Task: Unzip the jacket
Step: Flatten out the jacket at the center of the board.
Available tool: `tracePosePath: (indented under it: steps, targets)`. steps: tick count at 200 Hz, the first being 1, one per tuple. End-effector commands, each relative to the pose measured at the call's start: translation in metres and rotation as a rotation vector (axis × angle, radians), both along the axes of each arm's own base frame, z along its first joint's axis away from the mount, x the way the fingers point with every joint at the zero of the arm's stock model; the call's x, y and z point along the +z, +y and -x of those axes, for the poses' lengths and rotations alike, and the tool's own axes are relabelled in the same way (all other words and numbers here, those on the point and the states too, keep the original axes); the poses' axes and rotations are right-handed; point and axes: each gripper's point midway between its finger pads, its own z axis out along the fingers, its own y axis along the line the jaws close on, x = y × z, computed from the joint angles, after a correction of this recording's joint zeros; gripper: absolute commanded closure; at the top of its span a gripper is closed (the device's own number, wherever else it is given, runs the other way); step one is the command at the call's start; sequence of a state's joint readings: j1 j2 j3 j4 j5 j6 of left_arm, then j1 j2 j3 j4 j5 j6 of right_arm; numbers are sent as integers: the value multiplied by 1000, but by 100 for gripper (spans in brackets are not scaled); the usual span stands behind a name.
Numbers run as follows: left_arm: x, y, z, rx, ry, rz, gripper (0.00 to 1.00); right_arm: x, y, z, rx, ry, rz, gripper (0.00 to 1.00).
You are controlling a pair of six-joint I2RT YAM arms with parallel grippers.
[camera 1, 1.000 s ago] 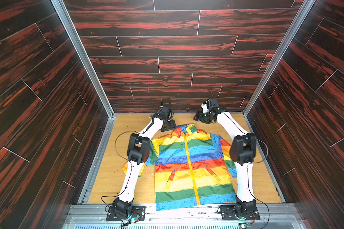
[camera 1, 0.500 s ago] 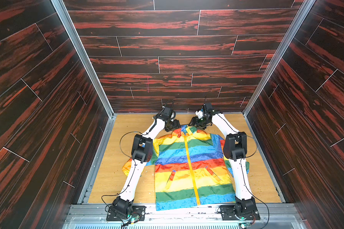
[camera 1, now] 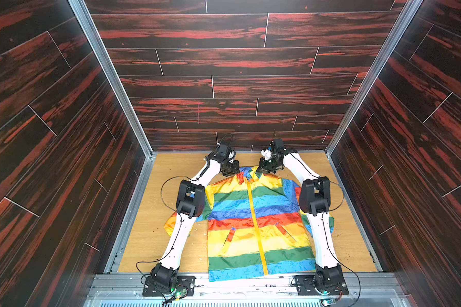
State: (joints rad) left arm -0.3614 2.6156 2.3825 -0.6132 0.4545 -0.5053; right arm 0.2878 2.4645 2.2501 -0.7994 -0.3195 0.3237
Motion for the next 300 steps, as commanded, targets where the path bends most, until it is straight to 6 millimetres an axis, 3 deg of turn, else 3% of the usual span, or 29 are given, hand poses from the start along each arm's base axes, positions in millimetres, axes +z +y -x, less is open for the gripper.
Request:
tracePosePath:
  steps: [1, 34, 79, 93, 102, 110, 118, 132, 139, 151, 163, 178, 193, 211, 225, 242, 258, 274, 300]
  targets:
    - [118, -13, 15, -83, -201, 72, 100, 90, 7, 3, 37, -236, 21, 100]
    - [157, -19, 59, -139, -356, -22, 100, 131, 5, 32, 33, -451, 152, 100]
    - [206, 2, 113, -61, -546, -33, 100, 186, -18, 82, -73, -722, 137, 98]
    - [191, 7, 118, -40, -552, -45, 100, 171, -25, 87, -112, -693, 136, 96]
    - [171, 13, 116, -20, -521, -86, 96, 148, -24, 84, -115, -638, 152, 92]
    - [145, 19, 109, 1, -486, -153, 85, 119, -21, 77, -113, -561, 176, 87]
    - [113, 31, 96, 45, -433, -256, 67, 87, -23, 67, -128, -460, 202, 82]
    - [65, 50, 79, 78, -300, -425, 42, 42, -34, 50, -179, -284, 229, 65]
    - [54, 61, 77, 104, -229, -490, 30, 39, -38, 43, -208, -265, 225, 53]
    - [56, 64, 74, 115, -222, -493, 11, 50, -40, 39, -224, -290, 193, 17]
    - [76, 65, 74, 133, -276, -464, 1, 66, -41, 40, -224, -328, 184, 7]
    - [95, 70, 75, 164, -336, -442, 0, 76, -50, 43, -235, -347, 215, 6]
    - [101, 77, 79, 175, -345, -432, 0, 79, -67, 48, -278, -343, 241, 7]
    - [97, 82, 90, 161, -317, -444, 0, 64, -104, 57, -385, -253, 274, 19]
    - [93, 89, 99, 150, -290, -474, 0, 47, -132, 65, -454, -168, 332, 23]
    - [89, 116, 112, 222, -247, -567, 1, 31, -152, 72, -471, -88, 378, 28]
    - [83, 154, 122, 343, -216, -652, 7, 16, -161, 77, -445, -29, 450, 28]
    - [71, 195, 146, 425, -114, -757, 13, -3, -177, 88, -460, 50, 545, 28]
    - [45, 208, 175, 410, -12, -787, 13, -27, -183, 96, -468, 135, 490, 28]
